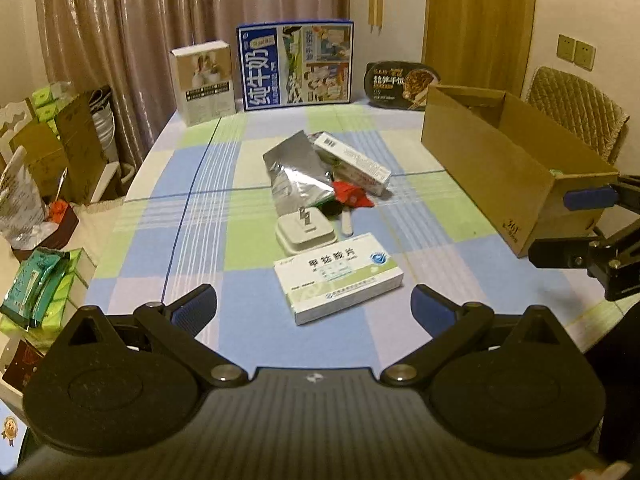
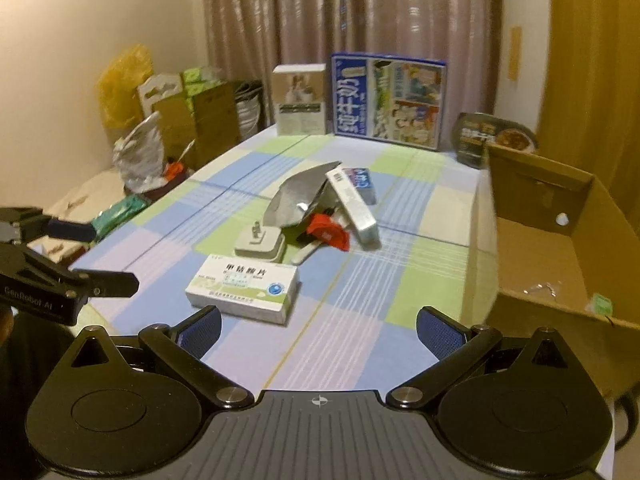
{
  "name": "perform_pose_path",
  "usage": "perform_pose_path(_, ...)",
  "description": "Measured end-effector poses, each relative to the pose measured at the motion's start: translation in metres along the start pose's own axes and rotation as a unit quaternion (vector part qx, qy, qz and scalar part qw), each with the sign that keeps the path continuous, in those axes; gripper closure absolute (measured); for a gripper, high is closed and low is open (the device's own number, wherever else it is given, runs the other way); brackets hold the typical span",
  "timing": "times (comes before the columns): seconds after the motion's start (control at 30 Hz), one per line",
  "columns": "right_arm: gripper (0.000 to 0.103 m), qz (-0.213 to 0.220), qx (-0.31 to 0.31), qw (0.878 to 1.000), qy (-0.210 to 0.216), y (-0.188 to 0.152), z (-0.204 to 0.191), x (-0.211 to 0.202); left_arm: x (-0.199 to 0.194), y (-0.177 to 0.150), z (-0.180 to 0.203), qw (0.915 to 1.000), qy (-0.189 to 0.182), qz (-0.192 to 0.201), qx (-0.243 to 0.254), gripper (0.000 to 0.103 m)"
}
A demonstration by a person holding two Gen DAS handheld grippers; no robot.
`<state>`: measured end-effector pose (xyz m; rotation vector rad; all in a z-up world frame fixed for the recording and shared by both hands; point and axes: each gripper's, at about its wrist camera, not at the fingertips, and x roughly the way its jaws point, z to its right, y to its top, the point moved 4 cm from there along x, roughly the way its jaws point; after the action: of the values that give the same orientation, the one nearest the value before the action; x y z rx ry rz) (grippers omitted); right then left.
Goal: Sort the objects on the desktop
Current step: 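Withdraw both tools from the cardboard box back over the table, then grasp the white medicine box with the right tool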
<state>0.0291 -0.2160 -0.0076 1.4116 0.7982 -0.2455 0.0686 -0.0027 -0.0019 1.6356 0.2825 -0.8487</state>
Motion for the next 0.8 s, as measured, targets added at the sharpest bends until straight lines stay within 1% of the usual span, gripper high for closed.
perform_pose_path(0.13,0.002,-0.018,-0.033,0.999,0.02,-0.001,-0.004,0.016,0.011,-0.003,-0.003,0.9999,-0.002,-0.013,0.008,0.002)
perform_pose_path(0.23,0.002,-0.028,-0.06,0.997,0.034,-0.001,-0.008,0.029,0.021,-0.003,-0.007,0.9995,0.0,-0.021,0.026,0.002)
perform_pose_path(0.43,0.002,-0.047,-0.117,0.99,0.064,0.002,-0.014,0.057,0.044,0.002,-0.015,0.9977,-0.009,-0.033,0.058,0.002)
perform_pose_path(0.53,0.002,-0.057,-0.151,0.984,0.082,0.005,-0.017,0.074,0.056,0.004,-0.017,0.9963,-0.021,-0.036,0.075,0.002)
perform_pose_path(0.63,0.002,-0.069,-0.19,0.974,0.099,0.008,-0.021,0.091,0.067,0.005,-0.019,0.9944,-0.037,-0.04,0.09,0.002)
perform_pose_path(0.7,0.002,-0.079,-0.22,0.966,0.114,0.01,-0.025,0.104,0.075,0.006,-0.02,0.992,-0.056,-0.045,0.104,0.002)
perform_pose_path(0.8,0.002,-0.094,-0.263,0.951,0.135,0.015,-0.03,0.122,0.086,0.007,-0.023,0.9858,-0.078,-0.05,0.14,0.002)
